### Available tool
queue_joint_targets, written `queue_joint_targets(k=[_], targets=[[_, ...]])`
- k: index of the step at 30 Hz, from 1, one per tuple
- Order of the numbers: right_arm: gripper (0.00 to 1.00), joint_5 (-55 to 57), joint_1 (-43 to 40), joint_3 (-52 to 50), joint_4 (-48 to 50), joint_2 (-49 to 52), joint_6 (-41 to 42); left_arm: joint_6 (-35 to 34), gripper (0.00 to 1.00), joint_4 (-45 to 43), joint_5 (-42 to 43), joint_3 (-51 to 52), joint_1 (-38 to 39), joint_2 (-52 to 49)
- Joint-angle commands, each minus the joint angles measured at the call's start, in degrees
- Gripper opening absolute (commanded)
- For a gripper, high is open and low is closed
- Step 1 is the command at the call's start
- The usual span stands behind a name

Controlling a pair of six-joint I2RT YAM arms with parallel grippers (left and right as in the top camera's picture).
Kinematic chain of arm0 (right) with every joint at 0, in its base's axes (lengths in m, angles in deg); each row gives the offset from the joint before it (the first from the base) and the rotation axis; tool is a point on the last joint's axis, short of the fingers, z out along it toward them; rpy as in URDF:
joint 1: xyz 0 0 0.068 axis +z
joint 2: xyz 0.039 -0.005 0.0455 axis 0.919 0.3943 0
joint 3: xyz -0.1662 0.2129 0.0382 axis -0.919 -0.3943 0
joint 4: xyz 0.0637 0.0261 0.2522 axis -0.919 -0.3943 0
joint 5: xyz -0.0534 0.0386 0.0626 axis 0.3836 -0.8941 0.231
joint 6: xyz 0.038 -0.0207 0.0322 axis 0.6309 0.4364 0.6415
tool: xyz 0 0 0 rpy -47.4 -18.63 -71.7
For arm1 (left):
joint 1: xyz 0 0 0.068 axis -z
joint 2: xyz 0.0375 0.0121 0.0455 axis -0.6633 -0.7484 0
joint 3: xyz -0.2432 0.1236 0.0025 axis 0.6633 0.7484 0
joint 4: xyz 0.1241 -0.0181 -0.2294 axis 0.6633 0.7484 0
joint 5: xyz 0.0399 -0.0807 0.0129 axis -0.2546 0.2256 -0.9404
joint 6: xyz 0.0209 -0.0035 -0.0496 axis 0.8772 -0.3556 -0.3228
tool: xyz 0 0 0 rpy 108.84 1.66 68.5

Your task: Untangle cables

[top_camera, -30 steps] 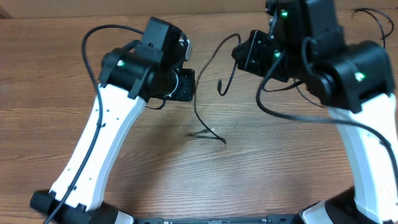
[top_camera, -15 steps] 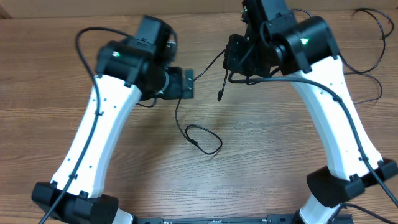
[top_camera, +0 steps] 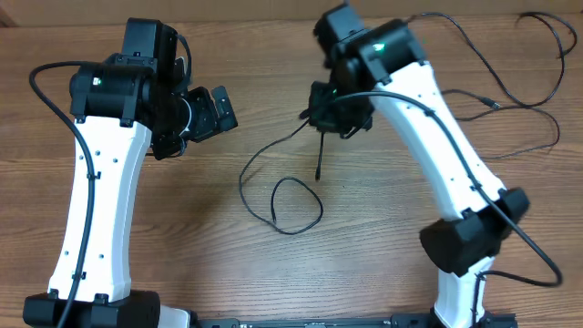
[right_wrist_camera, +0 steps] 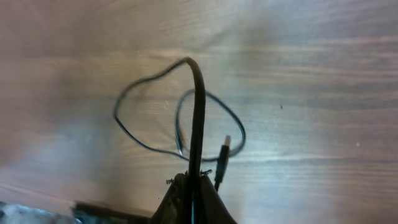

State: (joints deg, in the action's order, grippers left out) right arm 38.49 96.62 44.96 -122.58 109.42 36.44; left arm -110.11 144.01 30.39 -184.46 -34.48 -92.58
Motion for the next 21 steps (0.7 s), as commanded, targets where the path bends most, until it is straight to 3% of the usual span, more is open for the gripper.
queue_joint_targets(k=[1,9,12,13,16,21], targets=[[0.04,-0.4,2.7,1.2,-1.0,2.0,-3.8,-0.8,0.99,0.3,0.9,-1.3,0.0,1.0],[0.04,1.9,6.1,-4.9,1.1,2.8,-4.3,-0.8,1.00,1.5,0.9,-1.3,0.0,1.0],[0.11,1.7,6.1,-8.6,3.1,2.8,-4.1,-0.8,1.00,1.9,0.9,-1.3,0.0,1.0],[0.14,1.7,6.1,-10.0,3.7,2.8,-4.1,-0.8,1.00,2.0,0.9,-1.3,0.0,1.0],[0.39,1.7,6.1,-13.3,4.7,2.8,-4.2,-0.8,1.00,2.1,0.3,-1.3,0.0,1.0],[0.66,3.8,6.1,-15.6,4.1,2.8,-4.4,-0.8,0.99,2.3,0.0,-1.3,0.0,1.0]])
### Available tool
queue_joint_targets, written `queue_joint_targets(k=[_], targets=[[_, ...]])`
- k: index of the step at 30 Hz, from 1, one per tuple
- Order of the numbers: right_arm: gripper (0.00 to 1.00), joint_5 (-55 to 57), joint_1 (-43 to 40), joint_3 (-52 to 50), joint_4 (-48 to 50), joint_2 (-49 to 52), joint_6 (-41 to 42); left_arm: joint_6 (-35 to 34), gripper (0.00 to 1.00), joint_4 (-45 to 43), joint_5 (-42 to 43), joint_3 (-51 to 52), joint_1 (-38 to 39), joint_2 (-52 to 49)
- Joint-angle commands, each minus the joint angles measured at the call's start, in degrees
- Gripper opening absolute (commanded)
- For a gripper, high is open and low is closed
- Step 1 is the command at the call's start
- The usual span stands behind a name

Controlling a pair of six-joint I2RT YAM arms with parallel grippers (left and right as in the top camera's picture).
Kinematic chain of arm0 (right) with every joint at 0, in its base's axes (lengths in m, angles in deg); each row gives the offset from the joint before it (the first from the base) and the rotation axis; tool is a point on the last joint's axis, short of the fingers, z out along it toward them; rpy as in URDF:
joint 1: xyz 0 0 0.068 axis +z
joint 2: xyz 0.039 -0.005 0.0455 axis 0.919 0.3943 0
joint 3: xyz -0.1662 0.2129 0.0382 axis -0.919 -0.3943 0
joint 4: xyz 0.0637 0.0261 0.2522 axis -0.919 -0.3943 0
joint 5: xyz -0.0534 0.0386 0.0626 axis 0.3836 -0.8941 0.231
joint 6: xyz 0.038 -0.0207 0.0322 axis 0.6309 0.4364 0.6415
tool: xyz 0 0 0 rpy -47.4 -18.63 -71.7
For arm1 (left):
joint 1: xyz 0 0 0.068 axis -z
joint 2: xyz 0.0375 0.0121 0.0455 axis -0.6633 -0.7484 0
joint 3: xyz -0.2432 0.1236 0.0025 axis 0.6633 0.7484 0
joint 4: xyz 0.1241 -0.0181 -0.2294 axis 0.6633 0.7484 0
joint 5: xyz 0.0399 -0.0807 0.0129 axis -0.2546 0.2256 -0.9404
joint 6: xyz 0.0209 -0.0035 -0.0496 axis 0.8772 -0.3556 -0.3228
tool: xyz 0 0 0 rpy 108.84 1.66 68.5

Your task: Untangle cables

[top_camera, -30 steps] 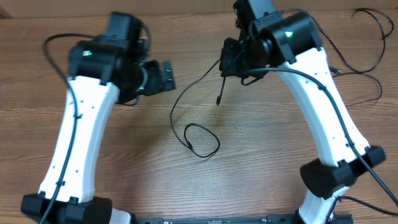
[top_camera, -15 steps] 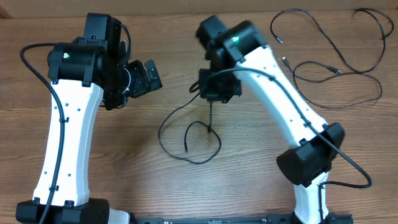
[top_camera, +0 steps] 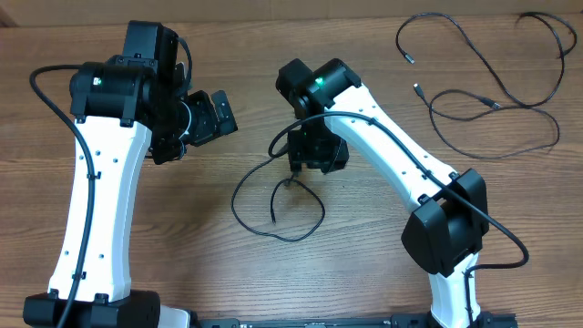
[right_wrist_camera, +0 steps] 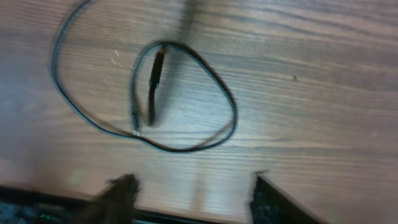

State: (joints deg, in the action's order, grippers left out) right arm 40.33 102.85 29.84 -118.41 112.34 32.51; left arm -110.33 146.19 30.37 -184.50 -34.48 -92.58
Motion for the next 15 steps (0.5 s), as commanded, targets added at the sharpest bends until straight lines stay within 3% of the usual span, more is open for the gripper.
queue_joint_targets(k=[1,3,11,15], targets=[[0.71,2.5,-0.2,-0.5,-0.4,-0.1,-0.4,-0.6,1.00,0.1,0.0,-1.3,0.0,1.0],[0.83,2.6,-0.2,-0.5,-0.9,-0.1,-0.5,-0.6,1.00,0.1,0.0,-1.3,0.0,1.0],[0.86,0.3,-0.5,-0.5,1.5,-0.1,-0.7,-0.6,1.00,-0.2,-0.4,-1.3,0.0,0.9],[0.87,-9.4,-0.5,-0.5,6.0,-0.1,-8.1,-0.6,0.99,-0.6,-0.3,-1.3,0.0,0.9]])
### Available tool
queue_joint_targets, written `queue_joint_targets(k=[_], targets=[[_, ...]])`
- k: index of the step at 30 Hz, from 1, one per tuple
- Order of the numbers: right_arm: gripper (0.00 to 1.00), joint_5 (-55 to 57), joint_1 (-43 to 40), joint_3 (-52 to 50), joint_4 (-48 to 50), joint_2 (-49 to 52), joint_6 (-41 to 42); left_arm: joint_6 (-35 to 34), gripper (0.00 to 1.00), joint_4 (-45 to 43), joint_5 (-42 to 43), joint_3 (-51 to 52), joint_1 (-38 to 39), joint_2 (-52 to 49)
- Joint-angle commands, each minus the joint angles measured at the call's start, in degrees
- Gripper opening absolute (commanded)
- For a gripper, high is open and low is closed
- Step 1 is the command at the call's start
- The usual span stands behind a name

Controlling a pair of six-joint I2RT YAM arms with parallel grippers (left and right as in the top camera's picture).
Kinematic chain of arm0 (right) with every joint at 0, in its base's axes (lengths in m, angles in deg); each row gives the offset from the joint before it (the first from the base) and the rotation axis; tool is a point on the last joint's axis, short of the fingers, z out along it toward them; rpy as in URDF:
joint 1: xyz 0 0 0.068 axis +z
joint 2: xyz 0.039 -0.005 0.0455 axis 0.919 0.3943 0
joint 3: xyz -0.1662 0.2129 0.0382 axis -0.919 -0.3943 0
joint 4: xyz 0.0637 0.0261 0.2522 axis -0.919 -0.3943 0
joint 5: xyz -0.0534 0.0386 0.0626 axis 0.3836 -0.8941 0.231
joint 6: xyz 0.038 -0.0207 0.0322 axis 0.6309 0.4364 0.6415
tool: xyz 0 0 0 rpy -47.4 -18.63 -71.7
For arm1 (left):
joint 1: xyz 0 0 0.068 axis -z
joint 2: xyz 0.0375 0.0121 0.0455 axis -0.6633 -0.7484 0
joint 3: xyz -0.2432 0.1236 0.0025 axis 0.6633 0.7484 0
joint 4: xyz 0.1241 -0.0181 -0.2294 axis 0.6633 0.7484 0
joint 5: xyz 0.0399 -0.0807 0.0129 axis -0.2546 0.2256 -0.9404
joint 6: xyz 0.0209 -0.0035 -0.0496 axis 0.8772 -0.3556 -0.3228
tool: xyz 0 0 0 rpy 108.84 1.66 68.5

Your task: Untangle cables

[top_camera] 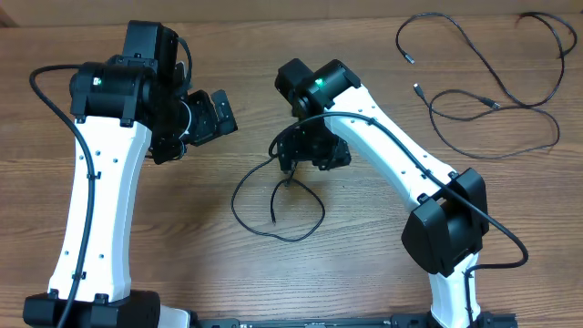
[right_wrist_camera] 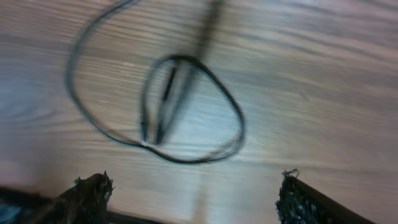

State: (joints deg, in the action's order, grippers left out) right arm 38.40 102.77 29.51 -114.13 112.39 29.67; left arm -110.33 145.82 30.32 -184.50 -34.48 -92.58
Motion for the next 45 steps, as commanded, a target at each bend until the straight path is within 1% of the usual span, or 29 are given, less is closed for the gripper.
queue_joint_targets(k=[1,4,7,10,11,12,13,16,19,20,24,28,30,33,37,39,41,45], targets=[[0.87,-7.5,-0.4,-0.2,2.4,-0.2,-4.9,-0.6,1.00,-0.3,-0.3,-1.3,0.0,0.9],[0.83,-5.2,-0.4,-0.3,4.2,-0.1,-3.0,-0.6,1.00,-0.2,-0.3,-1.3,0.0,0.9],[0.72,-0.6,-0.3,-1.4,5.0,-0.1,2.5,-0.6,1.00,0.0,-0.3,-1.3,0.0,0.9],[0.70,2.4,0.0,-4.1,6.1,-0.1,6.5,-0.6,1.00,0.3,-0.3,-1.3,0.0,0.9],[0.69,2.2,0.0,-5.2,7.3,-0.1,7.5,-0.6,1.00,0.2,-0.3,-1.3,0.0,0.9],[0.65,1.6,0.0,-6.7,8.9,-0.1,8.3,-0.6,1.00,0.2,-0.3,-1.3,0.0,0.9],[0.59,1.0,0.0,-7.8,10.3,-0.1,9.0,-0.6,1.00,0.1,-0.3,-1.3,0.0,0.9],[0.37,-0.5,0.0,-9.5,13.7,-0.1,9.2,-0.6,1.00,0.1,-0.3,-1.3,0.0,0.9],[0.10,-2.0,0.0,-9.1,15.1,-0.2,9.2,-0.6,1.00,0.2,-0.3,-1.3,0.0,0.9],[0.04,-2.8,-0.1,-8.6,14.9,-0.2,9.2,-0.6,1.00,0.2,-0.3,-1.3,0.0,0.9],[0.04,-5.9,-1.0,-5.1,11.3,-0.9,9.1,-0.6,1.00,0.1,-0.6,-1.2,0.0,0.9],[0.04,-7.8,-2.5,0.3,5.0,-3.8,8.4,-0.6,1.00,-0.1,-0.5,-1.2,0.0,0.9],[0.04,-10.5,-3.3,2.3,2.5,-5.6,6.1,-0.6,1.00,-0.1,-0.6,-1.2,0.0,0.9],[0.04,-16.5,-4.6,2.9,-0.4,-8.3,-0.4,-0.6,1.00,-0.2,-0.5,-1.2,0.0,0.9],[0.04,-17.5,-4.8,1.9,-6.1,-8.7,-5.0,-0.5,1.00,-0.1,-0.6,-1.2,0.0,0.9],[0.04,-19.8,-4.4,-0.3,-5.9,-8.7,-6.6,-0.5,1.00,-0.2,-0.5,-1.2,0.0,0.9],[0.04,-22.7,-4.1,-3.2,-3.7,-8.7,-6.8,-0.5,1.00,-0.1,-0.5,-1.2,0.0,0.9],[0.04,-30.8,-4.1,-10.6,3.5,-8.7,-6.8,0.0,1.00,0.4,-0.6,-1.2,0.0,0.9]])
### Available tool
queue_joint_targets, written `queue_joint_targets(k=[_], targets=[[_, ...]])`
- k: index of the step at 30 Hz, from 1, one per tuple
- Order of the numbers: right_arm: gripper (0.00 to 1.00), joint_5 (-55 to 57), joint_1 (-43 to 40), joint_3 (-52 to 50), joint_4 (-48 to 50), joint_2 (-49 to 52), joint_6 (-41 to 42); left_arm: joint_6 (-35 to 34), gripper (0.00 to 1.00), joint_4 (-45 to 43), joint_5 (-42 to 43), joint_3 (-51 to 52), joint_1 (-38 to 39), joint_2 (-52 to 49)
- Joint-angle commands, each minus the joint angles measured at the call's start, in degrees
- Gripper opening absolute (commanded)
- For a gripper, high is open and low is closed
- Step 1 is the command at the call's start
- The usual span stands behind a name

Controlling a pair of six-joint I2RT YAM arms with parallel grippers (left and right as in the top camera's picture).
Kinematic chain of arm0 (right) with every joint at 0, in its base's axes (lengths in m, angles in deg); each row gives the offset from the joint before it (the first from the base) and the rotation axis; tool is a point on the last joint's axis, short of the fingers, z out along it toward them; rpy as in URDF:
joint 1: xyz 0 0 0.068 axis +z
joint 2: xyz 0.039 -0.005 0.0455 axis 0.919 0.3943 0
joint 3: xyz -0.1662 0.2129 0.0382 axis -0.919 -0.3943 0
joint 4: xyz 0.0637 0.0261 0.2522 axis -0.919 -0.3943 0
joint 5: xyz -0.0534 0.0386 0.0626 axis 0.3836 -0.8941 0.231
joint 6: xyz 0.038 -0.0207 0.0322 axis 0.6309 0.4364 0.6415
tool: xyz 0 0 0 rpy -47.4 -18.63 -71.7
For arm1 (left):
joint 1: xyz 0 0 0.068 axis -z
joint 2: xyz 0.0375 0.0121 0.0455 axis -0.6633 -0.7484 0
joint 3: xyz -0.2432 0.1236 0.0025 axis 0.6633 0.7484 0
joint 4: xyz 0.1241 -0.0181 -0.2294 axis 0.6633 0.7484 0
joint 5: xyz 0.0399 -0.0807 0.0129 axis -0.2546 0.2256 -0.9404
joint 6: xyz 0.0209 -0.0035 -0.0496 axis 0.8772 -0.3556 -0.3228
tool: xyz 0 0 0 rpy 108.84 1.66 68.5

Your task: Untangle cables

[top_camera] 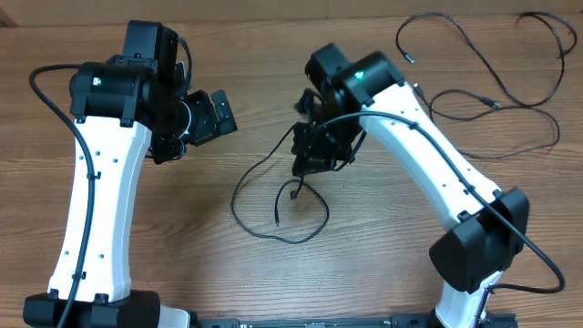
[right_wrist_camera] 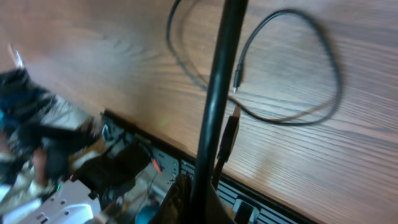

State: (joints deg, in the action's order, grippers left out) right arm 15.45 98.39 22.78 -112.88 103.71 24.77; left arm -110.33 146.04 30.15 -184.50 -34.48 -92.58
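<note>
A thin black cable (top_camera: 239, 187) lies in a loose loop on the wooden table (top_camera: 182, 264), left of centre. My right gripper (top_camera: 308, 162) hovers over the loop's right side, shut on a stretch of this cable. In the right wrist view the gripper (right_wrist_camera: 193, 204) clamps the cable (right_wrist_camera: 222, 81), which runs straight up the frame. A dark connector (right_wrist_camera: 228, 134) hangs beside it, and the loop (right_wrist_camera: 333, 68) lies on the wood below. My left gripper (top_camera: 209, 114) hangs open at the back left, holding nothing, well away from the cable.
Two more thin black cables (top_camera: 493, 105) sprawl over the back right corner of the table, apart from the one in hand. The arm bases and a dark rail (top_camera: 310, 321) line the front edge.
My right gripper was open above the loop; now it is shut on the cable and stands slightly further right, with a connector dangling beside it. The left arm has not moved.
First my right gripper held the cable up near the back centre. Then it stood open, low over the loop, which lay further left on the table, and it stayed open there. Now it grips the cable again. The left arm stayed still throughout.
</note>
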Motion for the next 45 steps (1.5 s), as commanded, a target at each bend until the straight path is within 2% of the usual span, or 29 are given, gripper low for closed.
queue_joint_targets(k=[1,11,17,22,24,25,27,29,30,31,34,38,42,45], targets=[[0.04,-9.2,0.2,-5.6,4.0,-0.1,-1.4,0.3,1.00,0.2,-0.4,-1.2,0.0,0.9],[0.04,-13.9,-0.4,-20.1,16.7,0.0,5.4,0.3,1.00,0.3,-0.4,-1.2,0.0,0.9],[0.04,-19.6,-2.8,-25.1,22.3,0.0,5.0,0.3,1.00,0.4,-0.4,-1.2,0.0,0.9],[0.04,-18.4,-4.3,-29.8,24.5,0.0,4.9,0.3,1.00,0.4,-0.4,-1.2,0.0,0.9],[0.07,-11.2,-4.8,-30.3,23.8,0.0,4.8,0.3,1.00,0.4,-0.4,-1.2,0.0,0.9],[0.12,-6.3,-5.0,-30.3,23.1,0.0,4.9,0.3,0.99,0.4,-0.4,-1.2,0.0,0.9],[0.30,2.7,-5.2,-30.3,20.9,-0.1,6.2,0.3,1.00,0.4,-0.4,-1.2,0.0,0.9],[0.68,7.7,-5.7,-30.2,18.8,-0.1,6.7,0.3,1.00,0.4,-0.4,-1.2,0.0,0.9],[0.80,10.0,-6.0,-29.9,17.6,-0.1,6.8,0.3,0.99,0.4,-0.4,-1.2,0.0,0.9],[0.87,11.8,-6.3,-29.4,16.3,-0.1,6.8,0.3,1.00,0.4,-0.4,-1.2,0.0,0.9],[0.92,17.2,-7.2,-26.5,11.7,-0.2,6.8,0.3,1.00,0.3,-0.4,-1.2,0.0,0.9],[0.92,22.8,-7.4,-20.0,4.3,-0.2,7.9,0.3,1.00,0.4,-0.9,-1.1,0.0,0.7],[0.92,23.9,-6.9,-13.9,-0.5,-0.2,7.7,0.3,1.00,0.5,-2.7,-0.9,0.1,0.1],[0.92,23.8,-5.8,-13.1,-1.9,-0.2,6.2,0.3,1.00,0.9,-2.4,-0.6,0.1,-0.8]])
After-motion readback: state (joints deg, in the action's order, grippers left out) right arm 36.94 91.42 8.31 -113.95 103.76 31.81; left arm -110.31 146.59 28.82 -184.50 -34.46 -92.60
